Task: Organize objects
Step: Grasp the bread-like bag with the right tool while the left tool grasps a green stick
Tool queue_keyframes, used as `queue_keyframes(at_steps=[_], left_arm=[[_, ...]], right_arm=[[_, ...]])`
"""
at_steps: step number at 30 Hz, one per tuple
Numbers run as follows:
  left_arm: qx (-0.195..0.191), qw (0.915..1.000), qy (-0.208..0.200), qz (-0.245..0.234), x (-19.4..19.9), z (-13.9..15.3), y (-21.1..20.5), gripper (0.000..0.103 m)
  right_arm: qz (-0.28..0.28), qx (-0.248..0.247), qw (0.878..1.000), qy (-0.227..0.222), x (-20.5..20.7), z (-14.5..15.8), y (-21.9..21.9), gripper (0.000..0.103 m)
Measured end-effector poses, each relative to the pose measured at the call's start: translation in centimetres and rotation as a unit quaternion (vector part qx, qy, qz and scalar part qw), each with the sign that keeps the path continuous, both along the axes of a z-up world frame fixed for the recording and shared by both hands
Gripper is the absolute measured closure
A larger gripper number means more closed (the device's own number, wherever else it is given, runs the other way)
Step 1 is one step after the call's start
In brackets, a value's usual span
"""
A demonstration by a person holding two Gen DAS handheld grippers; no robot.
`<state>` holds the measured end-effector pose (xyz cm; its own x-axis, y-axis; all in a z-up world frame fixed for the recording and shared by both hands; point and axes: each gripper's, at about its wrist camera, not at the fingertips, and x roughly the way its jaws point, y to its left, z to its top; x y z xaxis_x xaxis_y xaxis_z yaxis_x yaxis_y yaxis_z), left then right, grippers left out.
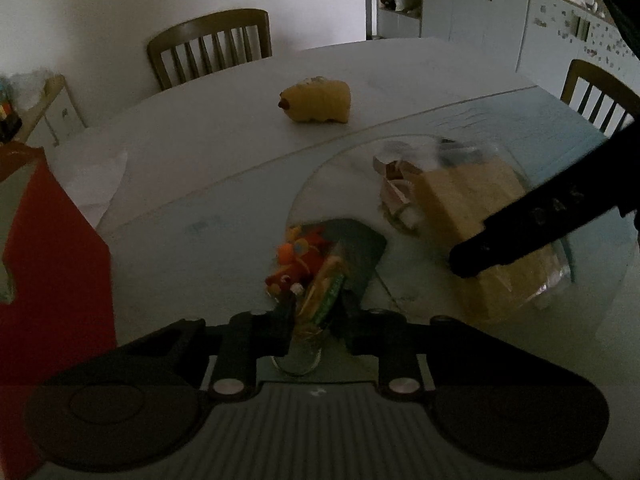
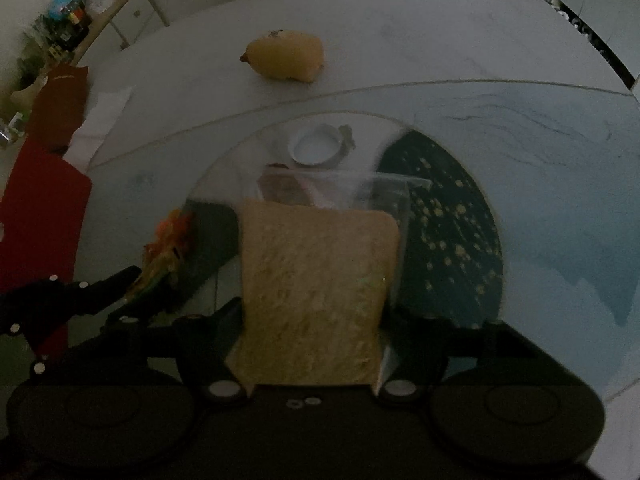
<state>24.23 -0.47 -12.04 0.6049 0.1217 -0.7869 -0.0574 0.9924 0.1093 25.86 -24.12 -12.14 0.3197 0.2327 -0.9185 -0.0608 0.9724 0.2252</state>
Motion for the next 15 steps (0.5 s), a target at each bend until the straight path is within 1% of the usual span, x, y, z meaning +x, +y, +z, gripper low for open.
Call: queue_keyframes(at_steps=[9, 11, 15], left_arm=[[-0.037, 0.9991, 0.0, 0.02, -1.9, 0.7, 0.3, 0.084], [-0.051, 0.9984, -0.001, 0.026, -2.4, 1.0, 0.4, 0.084], [-0.065, 0.9974, -0.007, 0.031, -3.5, 1.8, 0.5, 0.085]], right_arm=[[-0.009, 0.03, 0.999, 0.011, -3.0, 1.0, -1.6, 0.033], [-0.011, 0.035, 0.999, 0.015, -3.5, 1.2, -1.8, 0.033], [-0.012, 0.04, 0.999, 0.014, -4.5, 2.0, -2.0, 0.033]])
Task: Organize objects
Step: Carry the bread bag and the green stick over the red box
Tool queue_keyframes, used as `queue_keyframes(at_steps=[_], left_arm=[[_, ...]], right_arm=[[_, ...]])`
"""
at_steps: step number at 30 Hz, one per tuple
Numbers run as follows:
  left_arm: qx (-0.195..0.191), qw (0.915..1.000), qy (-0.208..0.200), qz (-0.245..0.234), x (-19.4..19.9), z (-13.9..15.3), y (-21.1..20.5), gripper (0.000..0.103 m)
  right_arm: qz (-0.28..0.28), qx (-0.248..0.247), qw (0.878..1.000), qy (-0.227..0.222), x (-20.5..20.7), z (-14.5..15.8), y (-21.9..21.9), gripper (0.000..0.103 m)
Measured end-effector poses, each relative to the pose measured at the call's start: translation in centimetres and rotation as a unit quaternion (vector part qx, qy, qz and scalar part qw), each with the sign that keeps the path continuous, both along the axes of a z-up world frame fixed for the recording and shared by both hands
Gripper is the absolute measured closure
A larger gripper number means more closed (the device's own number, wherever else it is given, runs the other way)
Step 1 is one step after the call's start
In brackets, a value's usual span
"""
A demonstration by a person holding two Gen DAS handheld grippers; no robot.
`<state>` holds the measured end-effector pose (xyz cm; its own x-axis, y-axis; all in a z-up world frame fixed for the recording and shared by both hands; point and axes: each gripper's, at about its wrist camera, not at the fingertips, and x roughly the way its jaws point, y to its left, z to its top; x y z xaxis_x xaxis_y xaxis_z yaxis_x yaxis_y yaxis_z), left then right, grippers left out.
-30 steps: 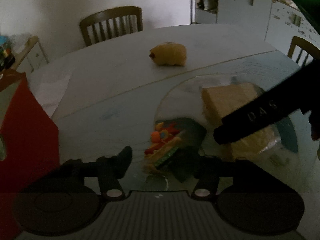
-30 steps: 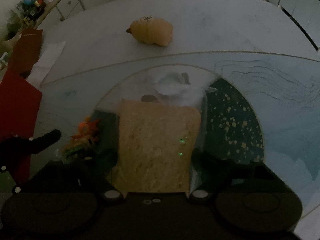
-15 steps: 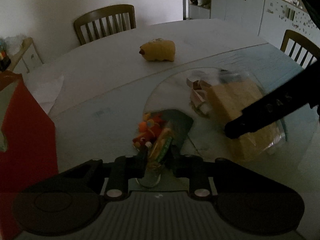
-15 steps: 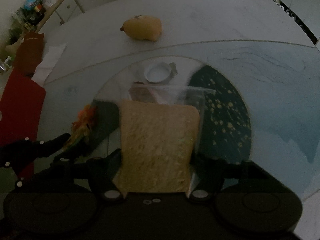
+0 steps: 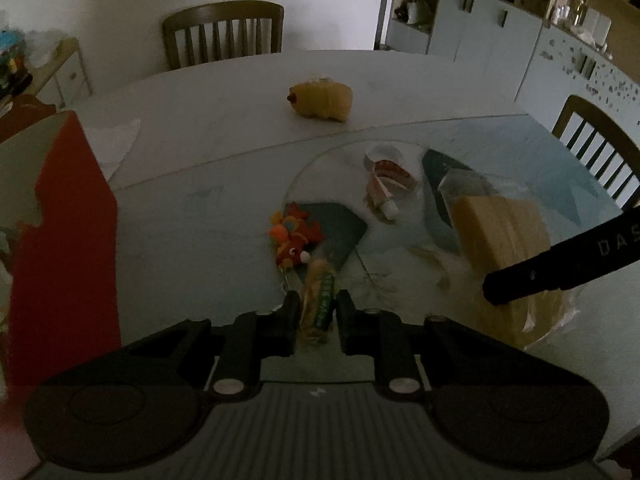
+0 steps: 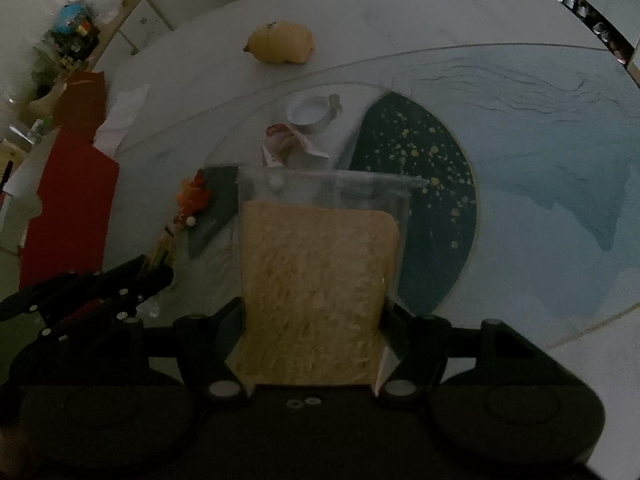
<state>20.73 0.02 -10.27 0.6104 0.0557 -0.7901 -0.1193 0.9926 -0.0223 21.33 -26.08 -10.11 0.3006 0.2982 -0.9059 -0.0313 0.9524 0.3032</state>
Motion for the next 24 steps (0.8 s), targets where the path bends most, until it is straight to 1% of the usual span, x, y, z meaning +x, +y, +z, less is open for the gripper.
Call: queue_keyframes(at_steps=[5, 9, 19, 24], left_arm=[[-0.018, 0.9997, -0.014, 0.005, -1.8, 1.4, 0.3, 0.085], [-0.027, 0.9991, -0.028, 0.014, -3.3, 2.9, 1.0, 0.085], [-0.012, 0.9983, -0.041, 0.04, -6.4, 6.7, 3.6, 0.085], [-0.017, 0.9969, -0.055, 0.054, -7.7, 8.0, 5.9, 0.085]], right_arm=[[-0.001, 0.008, 1.0, -0.001, -1.0, 0.9, 0.2, 0.033], [0.007, 0.01, 1.0, -0.007, -1.8, 1.8, 1.2, 0.033], [0.046, 0.008, 0.999, -0.026, -2.2, 4.8, 5.6, 0.033], [0.068, 0.007, 0.997, -0.036, -2.1, 6.4, 8.6, 0.033]])
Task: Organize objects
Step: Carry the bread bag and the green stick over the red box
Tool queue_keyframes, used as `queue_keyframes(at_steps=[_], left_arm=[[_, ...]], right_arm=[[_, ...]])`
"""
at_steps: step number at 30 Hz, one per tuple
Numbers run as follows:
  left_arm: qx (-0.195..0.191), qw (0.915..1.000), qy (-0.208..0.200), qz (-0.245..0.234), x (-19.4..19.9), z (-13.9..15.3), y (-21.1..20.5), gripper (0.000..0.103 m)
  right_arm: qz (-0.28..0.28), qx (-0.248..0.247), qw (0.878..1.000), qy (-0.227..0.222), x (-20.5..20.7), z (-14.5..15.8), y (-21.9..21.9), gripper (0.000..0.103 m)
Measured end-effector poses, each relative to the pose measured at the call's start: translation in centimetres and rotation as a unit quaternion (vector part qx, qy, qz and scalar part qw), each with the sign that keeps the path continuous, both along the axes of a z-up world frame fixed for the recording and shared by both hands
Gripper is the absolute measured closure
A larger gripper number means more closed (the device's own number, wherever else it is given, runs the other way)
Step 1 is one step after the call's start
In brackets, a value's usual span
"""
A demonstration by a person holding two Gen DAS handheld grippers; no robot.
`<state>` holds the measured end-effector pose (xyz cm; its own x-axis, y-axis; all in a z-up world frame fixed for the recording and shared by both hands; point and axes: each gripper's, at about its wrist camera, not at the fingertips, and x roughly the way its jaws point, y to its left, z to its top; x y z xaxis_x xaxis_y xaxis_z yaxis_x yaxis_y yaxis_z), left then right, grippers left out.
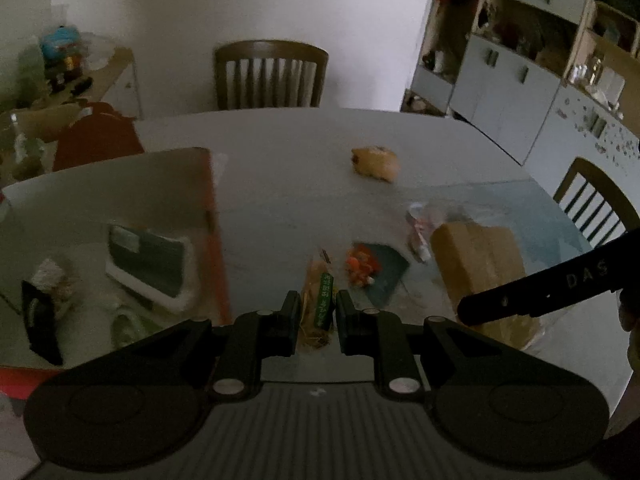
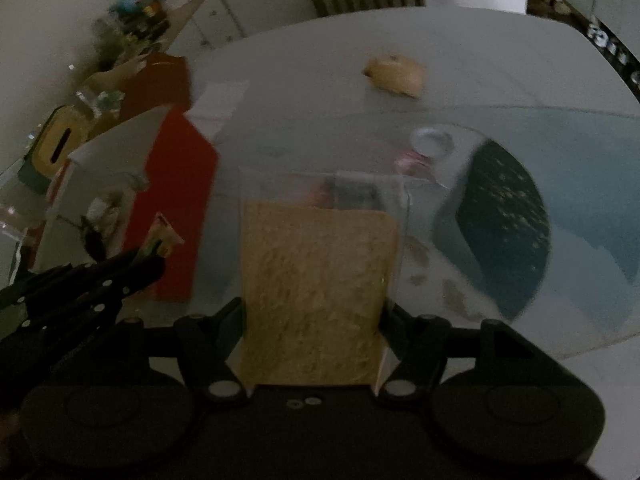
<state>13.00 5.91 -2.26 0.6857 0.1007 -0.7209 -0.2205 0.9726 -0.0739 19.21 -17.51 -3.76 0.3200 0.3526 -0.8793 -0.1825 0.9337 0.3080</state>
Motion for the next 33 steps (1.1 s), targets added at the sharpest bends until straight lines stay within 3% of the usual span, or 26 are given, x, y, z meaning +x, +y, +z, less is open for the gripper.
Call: queue_keyframes(at_steps=[24, 33], left_arm=[[0.014, 0.996, -0.016, 0.087, -6.3, 2.3, 14.2, 0.085], [0.028, 0.9939, -0.002, 0.106, -7.0, 1.5, 18.0, 0.085]], right_arm=[[0.116, -0.006, 0.991, -0.061, 2.1, 4.6, 18.7, 0.034], [0.138, -0.023, 0.989, -0.05, 3.2, 3.3, 23.8, 0.034]])
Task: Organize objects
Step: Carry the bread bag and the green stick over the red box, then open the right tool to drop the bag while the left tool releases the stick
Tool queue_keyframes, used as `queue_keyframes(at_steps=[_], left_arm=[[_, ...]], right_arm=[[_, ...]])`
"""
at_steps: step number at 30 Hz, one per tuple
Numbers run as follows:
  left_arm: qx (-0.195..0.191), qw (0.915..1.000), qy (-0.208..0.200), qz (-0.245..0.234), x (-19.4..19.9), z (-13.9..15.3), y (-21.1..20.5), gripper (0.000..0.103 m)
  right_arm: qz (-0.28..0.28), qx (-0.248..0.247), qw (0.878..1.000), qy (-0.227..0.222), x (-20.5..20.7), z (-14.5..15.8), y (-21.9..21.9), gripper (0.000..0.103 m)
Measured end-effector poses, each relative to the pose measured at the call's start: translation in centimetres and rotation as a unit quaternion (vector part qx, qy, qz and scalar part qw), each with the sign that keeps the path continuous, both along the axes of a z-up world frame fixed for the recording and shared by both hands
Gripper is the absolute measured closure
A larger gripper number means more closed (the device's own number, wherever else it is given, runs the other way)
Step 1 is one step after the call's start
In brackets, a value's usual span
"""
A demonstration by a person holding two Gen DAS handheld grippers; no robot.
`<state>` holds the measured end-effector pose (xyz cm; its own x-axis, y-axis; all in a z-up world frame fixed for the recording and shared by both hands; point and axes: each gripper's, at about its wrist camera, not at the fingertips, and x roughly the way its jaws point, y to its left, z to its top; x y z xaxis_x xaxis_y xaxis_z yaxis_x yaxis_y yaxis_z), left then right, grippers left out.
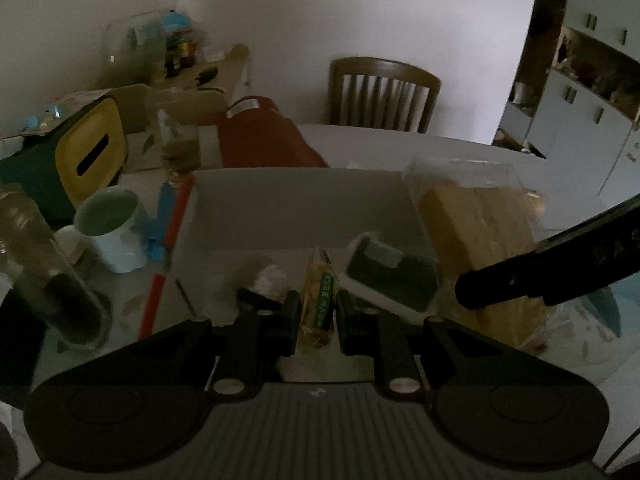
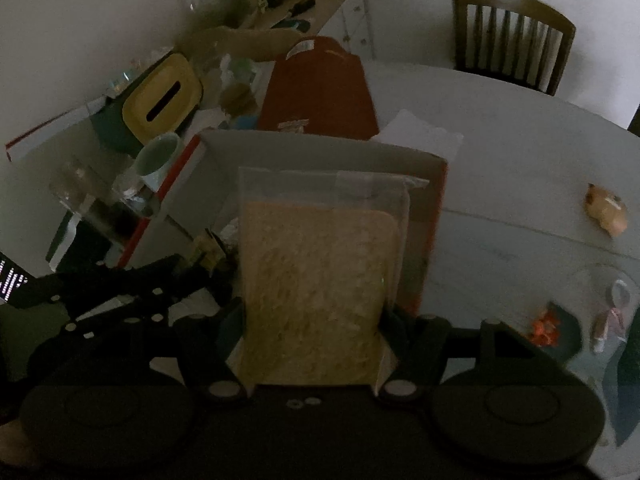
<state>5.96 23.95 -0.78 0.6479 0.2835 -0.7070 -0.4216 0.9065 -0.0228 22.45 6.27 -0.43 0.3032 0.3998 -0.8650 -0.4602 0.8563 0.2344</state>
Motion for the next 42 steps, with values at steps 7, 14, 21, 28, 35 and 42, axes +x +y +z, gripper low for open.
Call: queue_keyframes(at_steps=[7, 14, 21, 28, 35, 42], left_arm=[[0.014, 0.9997, 0.016, 0.009, 0.8, -1.5, 2.2, 0.085], [0.022, 0.9989, 0.041, 0.011, 1.7, -3.3, 3.5, 0.085], [0.022, 0.9978, 0.063, 0.007, 2.5, -4.9, 4.1, 0.085], [0.019, 0.9971, 0.074, 0.001, 2.9, -5.6, 4.4, 0.085], [0.02, 0.9965, 0.082, -0.002, 3.1, -5.6, 4.4, 0.085], [0.026, 0.9962, 0.083, -0.004, 3.0, -5.7, 4.1, 0.083]], right_arm=[[0.012, -0.025, 1.0, 0.003, 0.9, -2.8, 2.6, 0.034], [0.016, -0.039, 0.999, 0.012, 1.7, -5.0, 4.0, 0.034], [0.031, -0.065, 0.997, 0.007, 1.5, -6.4, 5.0, 0.033], [0.047, -0.081, 0.996, 0.008, 1.3, -7.5, 6.0, 0.033], [0.046, -0.078, 0.996, 0.015, 1.4, -7.9, 6.1, 0.032], [0.053, -0.061, 0.997, 0.018, 1.0, -7.4, 5.5, 0.03]])
